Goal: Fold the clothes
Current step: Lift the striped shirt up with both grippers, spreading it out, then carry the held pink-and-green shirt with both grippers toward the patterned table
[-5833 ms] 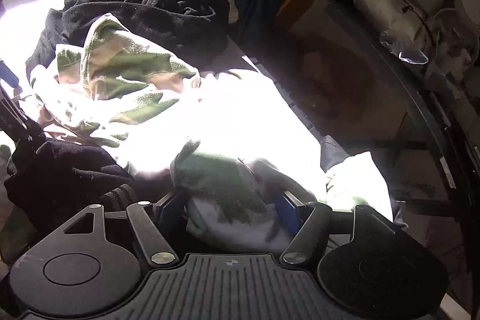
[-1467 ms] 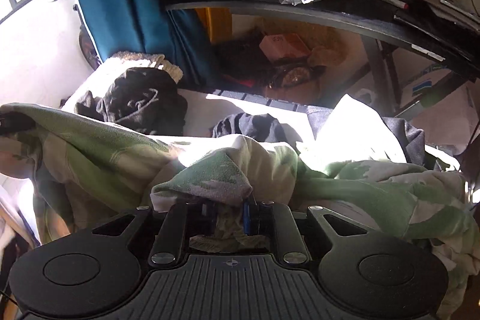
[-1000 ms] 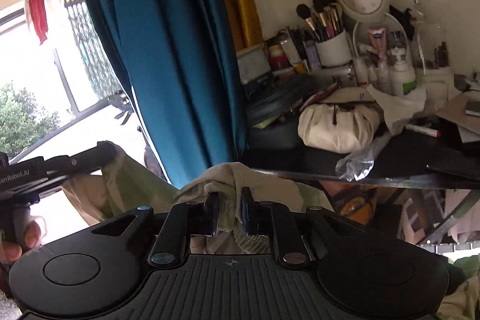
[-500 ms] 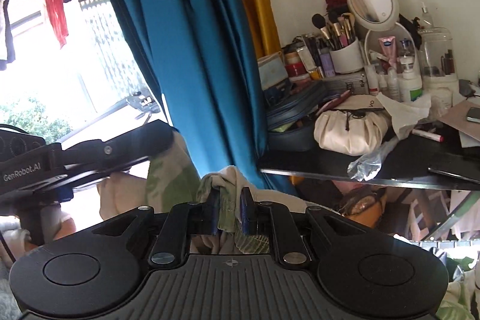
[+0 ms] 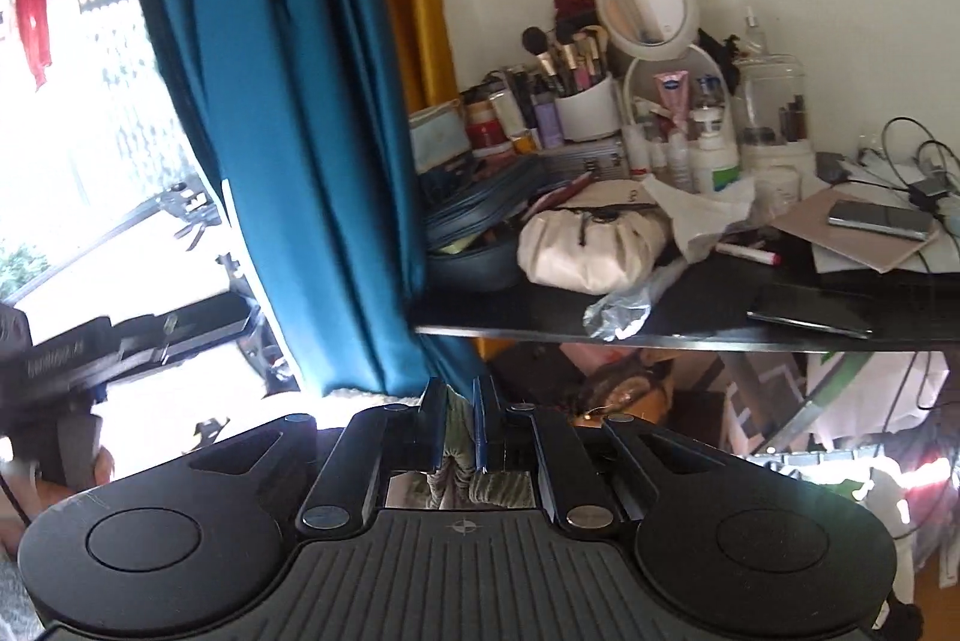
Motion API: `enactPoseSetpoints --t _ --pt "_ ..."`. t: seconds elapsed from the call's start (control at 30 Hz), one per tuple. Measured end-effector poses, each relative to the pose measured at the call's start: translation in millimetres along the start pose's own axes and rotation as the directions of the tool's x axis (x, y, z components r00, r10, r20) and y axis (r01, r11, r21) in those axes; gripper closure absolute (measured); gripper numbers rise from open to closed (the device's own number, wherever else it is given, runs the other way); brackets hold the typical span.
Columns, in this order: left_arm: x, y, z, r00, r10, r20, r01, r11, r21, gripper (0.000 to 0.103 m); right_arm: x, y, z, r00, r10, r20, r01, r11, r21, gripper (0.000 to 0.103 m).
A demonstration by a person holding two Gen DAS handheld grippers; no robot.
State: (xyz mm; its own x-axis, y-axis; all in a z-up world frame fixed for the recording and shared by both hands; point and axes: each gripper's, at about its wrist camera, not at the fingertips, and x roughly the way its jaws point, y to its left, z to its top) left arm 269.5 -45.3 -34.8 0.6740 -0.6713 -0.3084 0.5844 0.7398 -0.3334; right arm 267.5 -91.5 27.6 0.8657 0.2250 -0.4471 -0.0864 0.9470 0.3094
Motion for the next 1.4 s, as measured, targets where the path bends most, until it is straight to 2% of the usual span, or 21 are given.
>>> enactPoseSetpoints --t 0.07,0.1,0.17,0.27,0.37,0.4,0.43,0.57,0.6,0.67,0.7,0.8,0.87,0.9,0.93,1.0,1.07,1.13,1.23,1.3,1.4 --pt "11.2 15.3 -29.0 0.989 0.078 -0.125 -0.071 0.996 0.057 0.013 5.5 -16.9 1.1 0.998 -0.062 -0.004 0.063 0.997 0.035 0.095" --pt "19.0 22.2 -46.4 0.974 0.108 -0.199 -0.092 0.992 0.089 0.012 8.8 -24.6 0.2 0.996 -0.091 -0.017 0.092 0.995 0.044 0.095" --pt "34.8 33.8 -83.1 0.925 0.155 -0.346 -0.107 0.982 0.154 0.011 15.9 -41.4 -5.0 0.989 -0.142 -0.052 0.145 0.988 0.061 0.095" --pt "54.8 38.9 -145.5 0.827 0.165 -0.537 -0.04 0.971 0.237 0.011 24.4 -62.2 -16.9 0.975 -0.193 -0.108 0.204 0.973 0.111 0.095" --pt "66.7 39.6 -203.5 0.741 0.169 -0.65 0.033 0.958 0.286 0.009 28.0 -71.9 -25.5 0.966 -0.22 -0.136 0.238 0.962 0.134 0.095" --pt "72.1 40.1 -221.8 0.708 0.186 -0.681 0.041 0.952 0.303 0.009 28.5 -73.2 -27.0 0.964 -0.226 -0.14 0.244 0.96 0.134 0.095" --pt "78.1 41.3 -234.5 0.685 0.211 -0.697 0.032 0.947 0.319 0.009 29.1 -74.4 -28.6 0.962 -0.231 -0.145 0.25 0.959 0.134 0.095" --pt "101.5 49.2 -272.6 0.612 0.304 -0.73 -0.024 0.93 0.367 0.009 27.7 -70.0 -25.5 0.962 -0.228 -0.149 0.245 0.963 0.112 0.095" --pt "105.1 55.0 -270.2 0.609 0.284 -0.741 -0.047 0.945 0.324 0.027 26.6 -67.6 -23.2 0.963 -0.223 -0.151 0.24 0.965 0.103 0.095" --pt "108.8 68.2 -257.7 0.617 0.213 -0.758 -0.096 0.976 0.195 0.064 26.9 -64.1 -21.3 0.962 -0.225 -0.157 0.24 0.967 0.088 0.095" --pt "106.8 73.4 -246.9 0.635 0.175 -0.752 -0.117 0.985 0.131 0.077 27.4 -62.4 -21.1 0.961 -0.227 -0.16 0.242 0.967 0.081 0.095" --pt "84.8 75.4 -202.0 0.734 0.082 -0.674 -0.107 0.994 0.005 0.084 30.5 -58.5 -22.0 0.958 -0.227 -0.177 0.241 0.968 0.063 0.095" --pt "63.9 64.4 -159.5 0.816 0.025 -0.578 -0.059 0.997 -0.04 0.084 34.3 -55.5 -24.1 0.955 -0.227 -0.193 0.239 0.97 0.045 0.095" --pt "53.5 54.5 -136.5 0.85 0.002 -0.527 -0.028 0.999 -0.042 0.085 37.4 -53.0 -25.1 0.955 -0.215 -0.203 0.228 0.973 0.04 0.095" --pt "43.2 43.9 -113.6 0.88 -0.021 -0.475 0.004 0.999 -0.037 0.085 40.6 -50.5 -26.2 0.956 -0.203 -0.213 0.215 0.976 0.036 0.095" --pt "25.5 23.2 -72.6 0.92 -0.091 -0.381 0.079 0.996 -0.047 0.085 48.6 -43.4 -26.9 0.956 -0.182 -0.228 0.192 0.981 0.025 0.095" --pt "13.1 -0.9 -37.5 0.937 -0.161 -0.31 0.159 0.987 -0.032 0.085 56.4 -35.1 -27.2 0.957 -0.157 -0.242 0.165 0.986 0.014 0.095" --pt "8.2 -29.9 -13.5 0.941 -0.181 -0.286 0.204 0.978 0.051 0.085 62.9 -22.9 -26.0 0.96 -0.127 -0.248 0.129 0.992 -0.01 0.095" --pt "7.8 -54.7 2.7 0.945 -0.155 -0.289 0.19 0.977 0.097 0.085 69.5 0.0 -22.1 0.965 -0.093 -0.244 0.077 0.994 -0.072 0.095" --pt "8.7 -55.0 6.4 0.945 -0.134 -0.297 0.163 0.984 0.074 0.085 69.8 8.4 -19.3 0.966 -0.104 -0.235 0.084 0.992 -0.096 0.095" --pt "12.2 -53.9 7.2 0.943 -0.134 -0.304 0.149 0.988 0.029 0.085 64.7 7.9 -12.8 0.97 -0.074 -0.231 0.065 0.997 -0.045 0.095"
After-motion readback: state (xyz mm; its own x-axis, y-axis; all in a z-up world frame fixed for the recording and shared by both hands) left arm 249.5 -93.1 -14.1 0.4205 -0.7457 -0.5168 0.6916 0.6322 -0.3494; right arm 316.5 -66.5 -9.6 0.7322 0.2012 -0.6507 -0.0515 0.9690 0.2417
